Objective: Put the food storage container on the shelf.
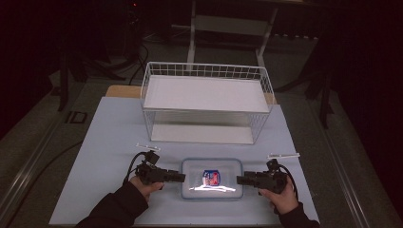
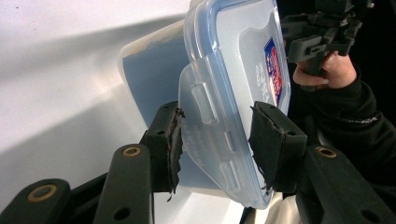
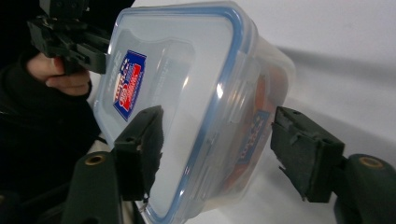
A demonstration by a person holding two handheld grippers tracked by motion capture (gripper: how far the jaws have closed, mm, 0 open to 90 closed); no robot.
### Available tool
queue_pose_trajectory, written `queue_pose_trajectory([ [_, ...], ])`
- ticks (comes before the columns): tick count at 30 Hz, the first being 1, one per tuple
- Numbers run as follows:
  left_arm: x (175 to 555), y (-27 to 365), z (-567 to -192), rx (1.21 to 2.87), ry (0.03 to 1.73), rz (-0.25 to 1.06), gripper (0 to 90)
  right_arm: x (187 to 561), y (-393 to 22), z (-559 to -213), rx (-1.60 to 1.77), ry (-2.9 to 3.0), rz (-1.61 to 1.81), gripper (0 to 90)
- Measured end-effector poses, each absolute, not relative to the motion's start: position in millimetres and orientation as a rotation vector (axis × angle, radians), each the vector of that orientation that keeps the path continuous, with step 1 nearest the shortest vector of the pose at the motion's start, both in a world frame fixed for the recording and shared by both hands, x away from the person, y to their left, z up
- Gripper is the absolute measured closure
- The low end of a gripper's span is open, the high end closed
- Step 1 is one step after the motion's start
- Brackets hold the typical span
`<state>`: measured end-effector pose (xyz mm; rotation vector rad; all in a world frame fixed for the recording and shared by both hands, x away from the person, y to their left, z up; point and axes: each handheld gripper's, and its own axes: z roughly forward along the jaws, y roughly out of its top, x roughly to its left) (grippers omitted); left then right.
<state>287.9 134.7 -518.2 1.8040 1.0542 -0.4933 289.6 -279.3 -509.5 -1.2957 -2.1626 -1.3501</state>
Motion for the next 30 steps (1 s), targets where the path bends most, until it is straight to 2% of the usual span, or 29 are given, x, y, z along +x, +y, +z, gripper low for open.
queue_pose_trajectory([
  [8,286,134,-517,1.810,1.052,-0.487,54.9,290,-278,-510,-1.290,-2.110,-1.332,49.1],
  [30,280,129,-503,1.824,1.078,-0.393,56.4,283,-270,-488,-1.334,-2.227,-1.331,52.1],
])
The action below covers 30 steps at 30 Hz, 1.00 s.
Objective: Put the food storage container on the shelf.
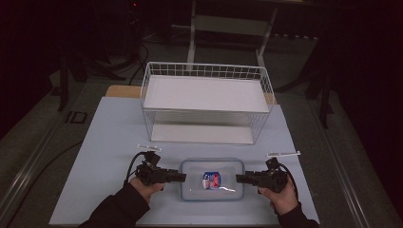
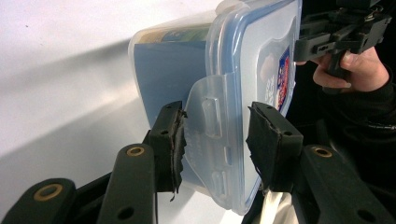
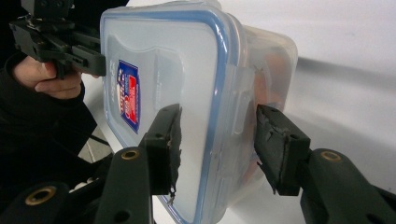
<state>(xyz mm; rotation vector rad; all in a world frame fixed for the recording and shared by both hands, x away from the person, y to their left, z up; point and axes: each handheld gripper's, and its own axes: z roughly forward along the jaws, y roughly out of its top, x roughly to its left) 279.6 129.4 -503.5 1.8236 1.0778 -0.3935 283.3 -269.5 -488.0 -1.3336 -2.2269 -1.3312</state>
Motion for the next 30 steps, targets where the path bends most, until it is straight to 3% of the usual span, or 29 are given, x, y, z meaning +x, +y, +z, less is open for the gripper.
queue_pose_trajectory([
  [30,335,133,-481,1.790,1.026,-0.209,55.9,346,-263,-467,-1.321,-2.257,-1.485,52.1],
])
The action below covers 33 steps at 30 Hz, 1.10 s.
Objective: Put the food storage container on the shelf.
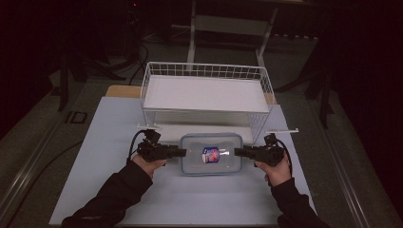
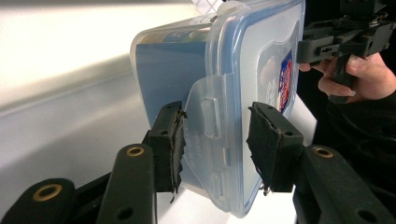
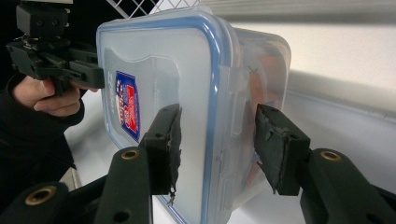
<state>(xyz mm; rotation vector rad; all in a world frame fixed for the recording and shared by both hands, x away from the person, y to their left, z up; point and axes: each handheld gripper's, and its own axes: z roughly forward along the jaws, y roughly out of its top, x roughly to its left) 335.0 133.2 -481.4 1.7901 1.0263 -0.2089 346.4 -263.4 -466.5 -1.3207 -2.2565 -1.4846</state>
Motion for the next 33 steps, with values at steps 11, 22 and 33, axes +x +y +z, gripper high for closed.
queue_pose_trajectory([
  [11,361,131,-488,1.756,1.014,-0.157,55.5,372,-264,-471,-1.355,-2.247,-1.530,52.1],
  [22,382,126,-501,1.728,1.020,-0.112,54.3,394,-266,-476,-1.400,-2.222,-1.622,52.1],
  [33,398,124,-503,1.720,1.025,-0.051,53.3,404,-265,-486,-1.439,-2.198,-1.684,51.7],
])
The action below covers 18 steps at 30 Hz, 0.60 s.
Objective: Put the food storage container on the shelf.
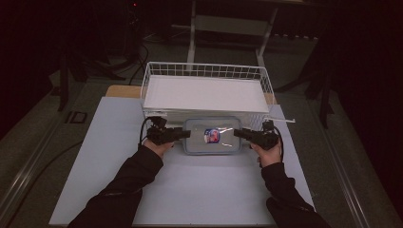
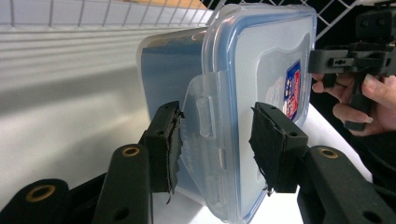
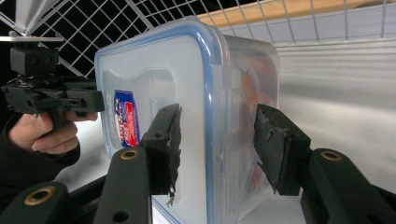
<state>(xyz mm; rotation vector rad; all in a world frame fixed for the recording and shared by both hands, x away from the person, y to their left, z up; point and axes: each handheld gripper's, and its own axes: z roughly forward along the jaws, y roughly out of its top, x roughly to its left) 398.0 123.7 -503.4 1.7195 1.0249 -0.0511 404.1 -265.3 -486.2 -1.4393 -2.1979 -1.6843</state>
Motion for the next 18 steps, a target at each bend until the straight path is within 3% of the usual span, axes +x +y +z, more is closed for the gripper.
queue_pose_trajectory([
  [12,405,122,-510,1.667,1.031,-0.027,52.9,409,-267,-498,-1.505,-2.116,-1.741,50.5],
  [13,406,120,-511,1.668,1.047,-0.033,52.2,407,-264,-498,-1.524,-2.180,-1.746,59.1],
  [18,406,117,-515,1.619,1.061,0.010,51.4,405,-259,-499,-1.579,-2.235,-1.746,51.8],
])
